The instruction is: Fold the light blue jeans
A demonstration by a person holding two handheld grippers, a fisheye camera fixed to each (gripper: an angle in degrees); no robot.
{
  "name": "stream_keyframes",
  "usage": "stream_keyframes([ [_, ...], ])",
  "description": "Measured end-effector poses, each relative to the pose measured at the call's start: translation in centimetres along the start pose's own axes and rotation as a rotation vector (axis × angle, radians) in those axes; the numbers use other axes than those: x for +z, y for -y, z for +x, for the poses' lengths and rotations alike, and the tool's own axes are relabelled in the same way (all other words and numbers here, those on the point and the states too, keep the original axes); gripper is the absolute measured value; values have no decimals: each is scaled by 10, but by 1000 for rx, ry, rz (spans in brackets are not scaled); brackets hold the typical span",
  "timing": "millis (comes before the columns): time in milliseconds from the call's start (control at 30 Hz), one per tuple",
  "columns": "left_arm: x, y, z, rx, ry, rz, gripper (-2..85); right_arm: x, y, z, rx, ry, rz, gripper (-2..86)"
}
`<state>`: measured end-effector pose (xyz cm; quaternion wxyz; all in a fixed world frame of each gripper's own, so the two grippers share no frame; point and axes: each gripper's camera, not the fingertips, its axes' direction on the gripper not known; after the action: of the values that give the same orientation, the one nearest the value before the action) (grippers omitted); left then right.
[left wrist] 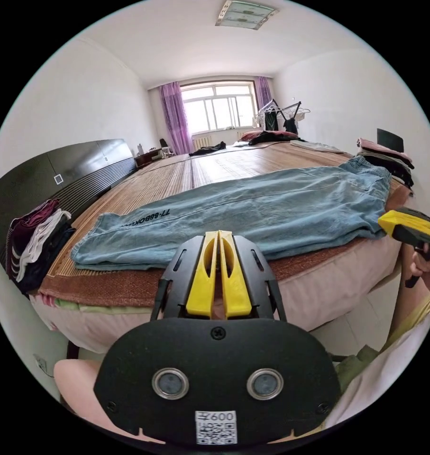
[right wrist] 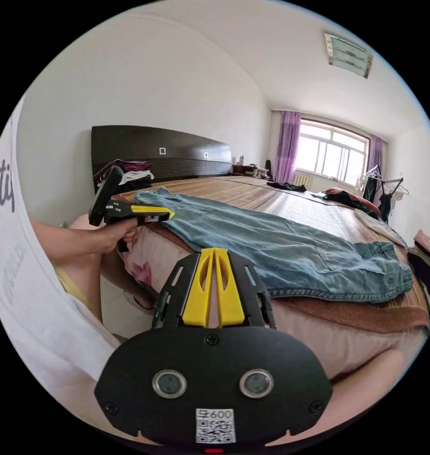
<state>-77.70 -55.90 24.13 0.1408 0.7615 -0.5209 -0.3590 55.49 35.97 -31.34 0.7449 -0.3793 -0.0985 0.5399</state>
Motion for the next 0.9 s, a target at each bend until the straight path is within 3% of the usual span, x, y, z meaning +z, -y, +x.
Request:
stream_keyframes([
  [133,-12,2,19,146,-144,157,3,21,1,10,-97,-127,-169,58],
  [333,13,-10,42,226,-270,147,3,73,-17,-69,-445,-245,-318,55],
  [600,75,-25,-13,162,-356,74,3,93,-5,-94,-375,-245,-348,3],
  [767,110,-43,-62,132,-365,30,4,119,-9,-142,-586,-336,-416,8],
  [900,122,-55,-92,140,-349,41,3,117,4,-163,-573,-324,-388,2],
])
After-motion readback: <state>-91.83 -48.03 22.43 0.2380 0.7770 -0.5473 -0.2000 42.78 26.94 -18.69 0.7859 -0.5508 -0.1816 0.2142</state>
